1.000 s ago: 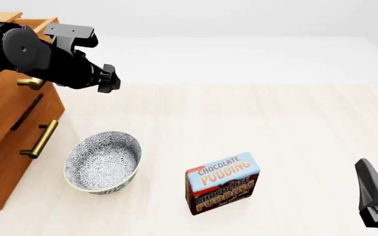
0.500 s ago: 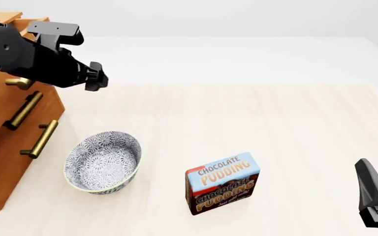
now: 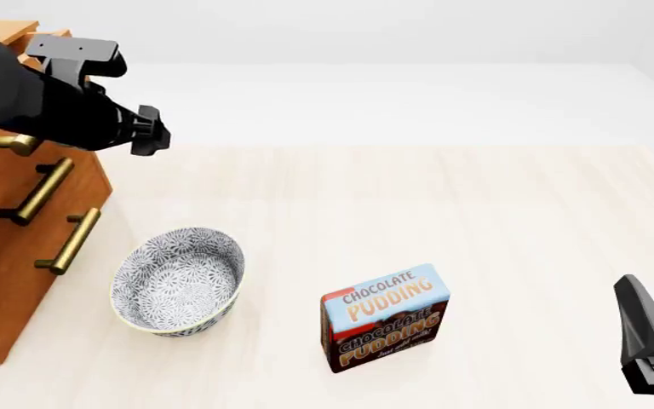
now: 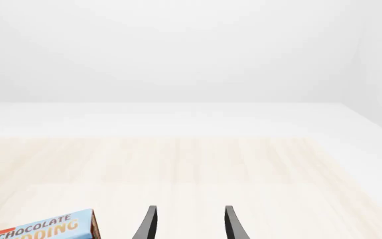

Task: Put the butter at the back in the top drawer of the cabinet and close it.

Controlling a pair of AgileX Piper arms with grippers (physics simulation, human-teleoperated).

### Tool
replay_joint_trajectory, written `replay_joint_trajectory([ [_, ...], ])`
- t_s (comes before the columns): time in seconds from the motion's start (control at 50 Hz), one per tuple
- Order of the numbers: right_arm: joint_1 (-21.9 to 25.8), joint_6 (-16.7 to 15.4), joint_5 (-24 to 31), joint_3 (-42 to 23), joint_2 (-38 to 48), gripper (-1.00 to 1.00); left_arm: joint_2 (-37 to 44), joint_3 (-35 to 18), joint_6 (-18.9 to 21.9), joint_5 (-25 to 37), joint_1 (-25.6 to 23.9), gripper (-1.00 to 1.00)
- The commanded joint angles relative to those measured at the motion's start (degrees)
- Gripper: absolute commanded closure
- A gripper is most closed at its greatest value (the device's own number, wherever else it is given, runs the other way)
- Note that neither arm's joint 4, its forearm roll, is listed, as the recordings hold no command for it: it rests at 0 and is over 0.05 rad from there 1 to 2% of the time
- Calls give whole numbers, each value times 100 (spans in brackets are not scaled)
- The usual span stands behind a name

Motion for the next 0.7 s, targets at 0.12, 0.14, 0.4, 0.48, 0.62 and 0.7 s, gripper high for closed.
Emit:
replay_joint_trajectory([
  [0.12, 0, 0, 0, 0, 0, -100, 152, -28, 25, -76, 179, -100],
  [0.14, 0, 0, 0, 0, 0, -100, 200, -1, 10, -105, 144, -100],
  [0.4, 0, 0, 0, 0, 0, -100, 290, -60, -46, -155, 94, -100],
  [0.48, 0, 0, 0, 0, 0, -100, 278, -47, -52, -181, 79, -100],
  [0.62, 0, 0, 0, 0, 0, -100, 217, -42, -83, -186, 45, -100],
  [0.7, 0, 0, 0, 0, 0, -100, 167, -30, -46, -172, 73, -100],
])
